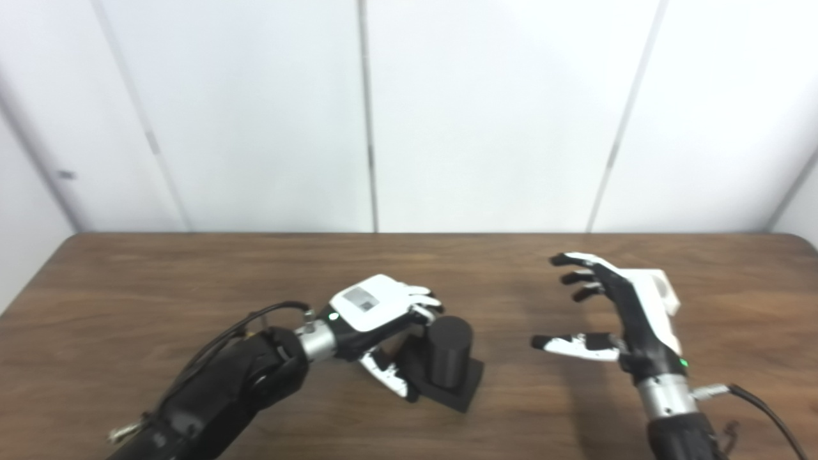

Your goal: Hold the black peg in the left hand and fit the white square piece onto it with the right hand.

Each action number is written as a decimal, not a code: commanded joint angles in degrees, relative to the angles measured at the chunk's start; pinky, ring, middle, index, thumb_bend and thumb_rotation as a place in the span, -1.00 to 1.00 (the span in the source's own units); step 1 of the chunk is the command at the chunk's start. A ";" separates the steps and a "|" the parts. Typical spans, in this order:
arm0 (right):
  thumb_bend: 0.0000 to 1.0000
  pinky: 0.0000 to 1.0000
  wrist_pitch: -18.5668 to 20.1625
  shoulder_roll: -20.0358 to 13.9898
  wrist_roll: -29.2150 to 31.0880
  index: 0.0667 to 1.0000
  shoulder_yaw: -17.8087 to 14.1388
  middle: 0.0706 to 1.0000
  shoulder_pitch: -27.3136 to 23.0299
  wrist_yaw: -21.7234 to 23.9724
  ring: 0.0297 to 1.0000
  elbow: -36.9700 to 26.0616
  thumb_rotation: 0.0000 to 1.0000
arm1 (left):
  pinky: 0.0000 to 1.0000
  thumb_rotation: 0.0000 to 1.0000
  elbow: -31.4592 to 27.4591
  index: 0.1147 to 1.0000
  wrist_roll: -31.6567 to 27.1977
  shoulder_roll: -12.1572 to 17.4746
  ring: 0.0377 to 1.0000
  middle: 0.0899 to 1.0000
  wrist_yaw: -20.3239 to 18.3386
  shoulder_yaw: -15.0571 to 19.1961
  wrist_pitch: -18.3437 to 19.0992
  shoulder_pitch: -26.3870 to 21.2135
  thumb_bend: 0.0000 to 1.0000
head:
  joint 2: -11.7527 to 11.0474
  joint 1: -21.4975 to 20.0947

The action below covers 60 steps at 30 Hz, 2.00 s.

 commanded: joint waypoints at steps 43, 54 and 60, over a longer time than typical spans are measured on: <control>0.70 0.52 21.44 -24.93 -27.48 0.64 11.20 0.80 -26.94 26.55 0.75 13.54 -0.79 | 0.54 -0.88 -1.55 -0.15 -0.91 6.58 0.67 0.61 -4.37 -2.78 -3.80 6.26 0.05 | -6.00 -18.94; 0.79 0.48 22.76 -25.85 -26.44 0.55 14.03 0.88 -30.82 33.06 0.78 20.54 -0.80 | 0.54 -0.88 -2.34 -0.15 -0.88 6.51 0.67 0.61 -5.36 -2.14 -3.60 6.69 0.05 | -5.62 -18.59; 0.80 0.53 23.34 -26.02 -26.40 0.56 15.66 0.89 -32.01 35.28 0.79 23.08 -0.82 | 0.53 -0.88 -2.81 -0.15 -0.79 6.51 0.67 0.60 -5.31 -1.71 -3.63 6.90 0.05 | -5.58 -18.46</control>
